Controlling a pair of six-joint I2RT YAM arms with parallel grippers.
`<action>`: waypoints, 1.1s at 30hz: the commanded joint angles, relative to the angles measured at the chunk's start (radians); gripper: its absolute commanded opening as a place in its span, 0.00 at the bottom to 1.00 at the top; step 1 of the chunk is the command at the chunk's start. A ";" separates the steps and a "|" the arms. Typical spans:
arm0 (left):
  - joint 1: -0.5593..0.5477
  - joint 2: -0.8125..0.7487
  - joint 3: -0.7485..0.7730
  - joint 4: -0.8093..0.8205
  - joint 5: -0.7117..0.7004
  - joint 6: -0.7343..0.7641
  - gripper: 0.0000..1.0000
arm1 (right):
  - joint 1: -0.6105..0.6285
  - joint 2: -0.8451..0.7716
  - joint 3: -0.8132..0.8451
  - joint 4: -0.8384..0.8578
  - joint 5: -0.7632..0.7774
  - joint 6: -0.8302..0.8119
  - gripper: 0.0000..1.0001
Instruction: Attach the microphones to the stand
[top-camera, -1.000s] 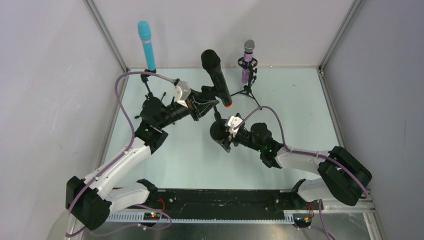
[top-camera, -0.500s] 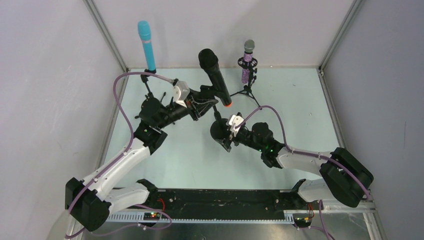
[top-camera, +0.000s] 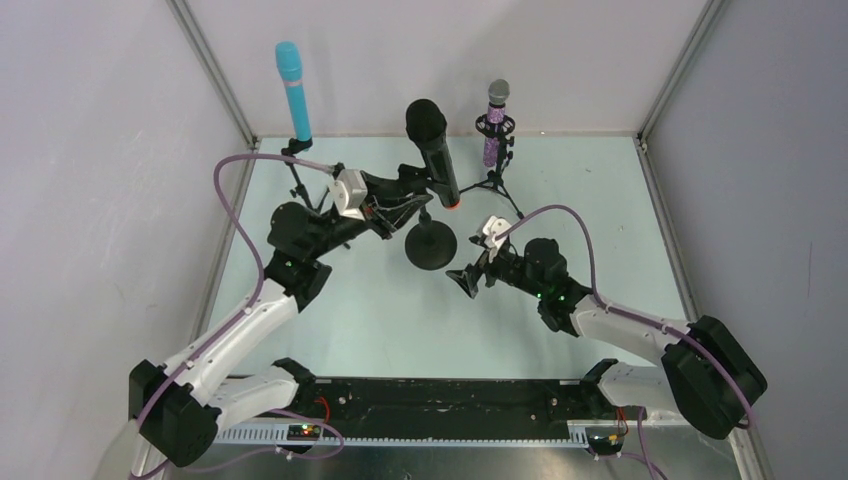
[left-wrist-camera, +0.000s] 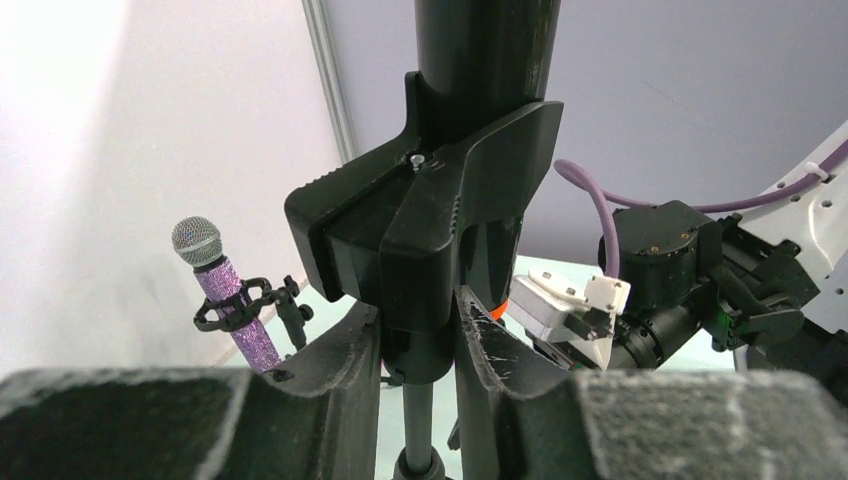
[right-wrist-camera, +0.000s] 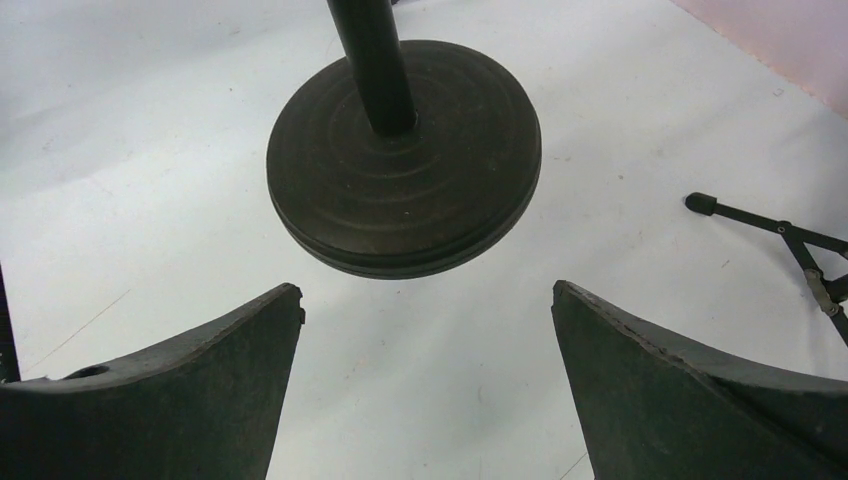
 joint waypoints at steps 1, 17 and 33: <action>0.005 -0.044 0.001 0.157 -0.006 0.044 0.00 | -0.018 -0.045 0.000 -0.018 -0.032 0.038 1.00; 0.003 0.020 -0.034 0.182 -0.007 0.087 0.00 | -0.086 -0.135 -0.028 -0.041 -0.046 0.069 0.99; 0.002 0.189 -0.124 0.431 0.000 0.077 0.00 | -0.133 -0.187 -0.088 -0.040 -0.034 0.089 0.99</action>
